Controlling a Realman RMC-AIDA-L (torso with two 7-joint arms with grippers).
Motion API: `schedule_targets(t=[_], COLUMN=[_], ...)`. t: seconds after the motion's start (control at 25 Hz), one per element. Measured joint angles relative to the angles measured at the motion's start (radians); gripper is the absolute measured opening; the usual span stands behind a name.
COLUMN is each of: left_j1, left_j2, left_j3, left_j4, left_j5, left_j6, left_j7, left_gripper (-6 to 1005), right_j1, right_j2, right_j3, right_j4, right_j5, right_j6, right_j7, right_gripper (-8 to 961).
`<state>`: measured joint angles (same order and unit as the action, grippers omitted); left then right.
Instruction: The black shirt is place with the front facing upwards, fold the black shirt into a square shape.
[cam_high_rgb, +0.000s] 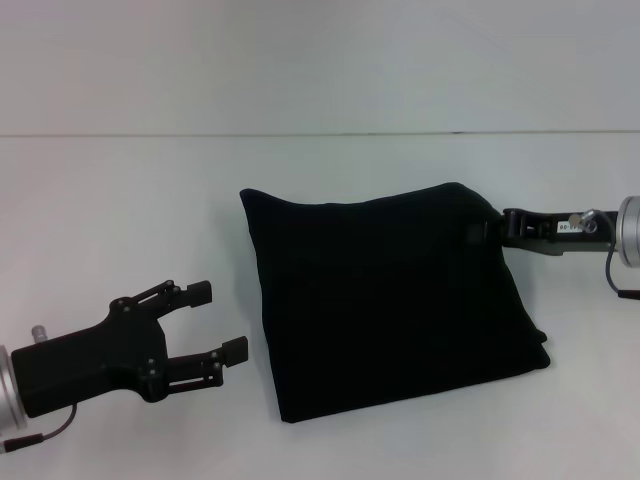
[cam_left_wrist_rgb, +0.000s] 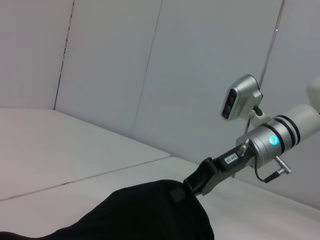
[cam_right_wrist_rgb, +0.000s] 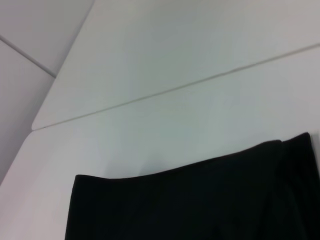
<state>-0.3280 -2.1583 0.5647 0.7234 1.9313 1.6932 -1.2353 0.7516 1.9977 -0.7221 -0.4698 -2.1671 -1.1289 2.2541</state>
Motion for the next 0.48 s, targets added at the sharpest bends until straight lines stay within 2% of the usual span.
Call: schedule_targets(t=[0.24,0.48], left_j1=[-0.006,-0.008], left_j2=[0.001,0.003], left_j3=[0.000,0.000], left_j4=[-0.002,-0.002], left_j5=[0.000,0.001], left_j6=[0.000,0.000], left_j7=[-0.002,-0.008], left_gripper=[933,932], right_j1=[-0.003,-0.024], right_j2=[0.006,0.002], right_j3=[-0.026,-0.029], right_j4=[0.014,0.009], right_j5=[0.000,0.005], right_j6=[0.034,0.065], right_j7=[0.011,0.026], right_gripper=[165,191])
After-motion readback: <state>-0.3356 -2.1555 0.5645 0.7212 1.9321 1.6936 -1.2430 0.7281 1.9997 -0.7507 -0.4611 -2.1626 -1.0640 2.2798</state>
